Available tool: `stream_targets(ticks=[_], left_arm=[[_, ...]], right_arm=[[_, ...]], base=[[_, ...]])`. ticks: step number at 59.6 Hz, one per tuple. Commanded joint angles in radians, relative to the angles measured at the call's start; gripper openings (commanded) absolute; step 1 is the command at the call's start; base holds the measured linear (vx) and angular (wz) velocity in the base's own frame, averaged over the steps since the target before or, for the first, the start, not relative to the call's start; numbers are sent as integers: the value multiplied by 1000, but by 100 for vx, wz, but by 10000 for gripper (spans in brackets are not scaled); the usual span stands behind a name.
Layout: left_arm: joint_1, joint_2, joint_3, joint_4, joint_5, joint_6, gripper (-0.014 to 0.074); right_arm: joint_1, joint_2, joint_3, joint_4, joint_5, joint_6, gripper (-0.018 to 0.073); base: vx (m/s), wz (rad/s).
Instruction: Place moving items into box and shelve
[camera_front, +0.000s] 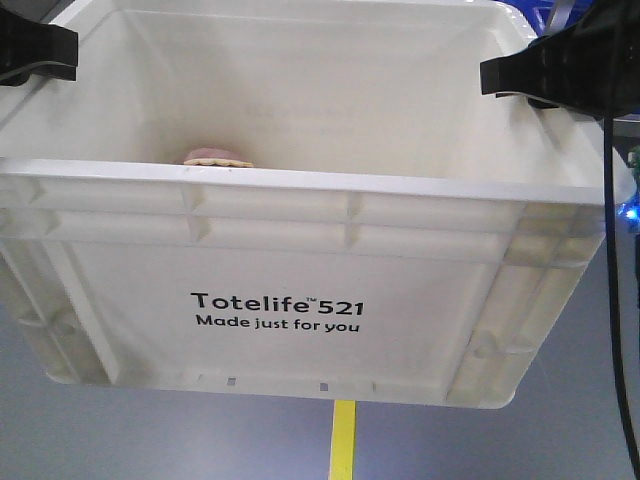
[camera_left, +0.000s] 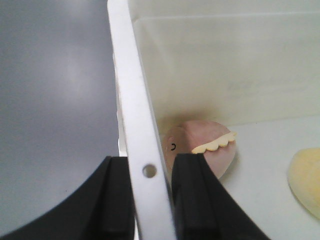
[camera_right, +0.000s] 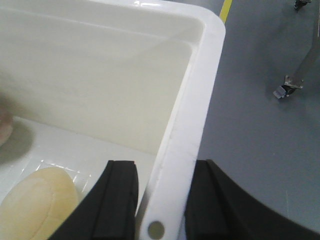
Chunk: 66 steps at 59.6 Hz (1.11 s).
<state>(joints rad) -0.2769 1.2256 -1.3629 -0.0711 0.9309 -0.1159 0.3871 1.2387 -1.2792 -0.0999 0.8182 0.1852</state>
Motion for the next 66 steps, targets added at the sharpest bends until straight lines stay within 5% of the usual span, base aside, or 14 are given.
stream_targets(ticks=[1,66], left_arm=[[-24,-39,-52,-102,-144,12,-6],[-24,-39,-52,-102,-144,12,-6]], right_arm=[[10,-32,-48,44,-167,8,-6],[10,-32,-48,44,-167,8,-6]], base=[[40,-3],[41,1]])
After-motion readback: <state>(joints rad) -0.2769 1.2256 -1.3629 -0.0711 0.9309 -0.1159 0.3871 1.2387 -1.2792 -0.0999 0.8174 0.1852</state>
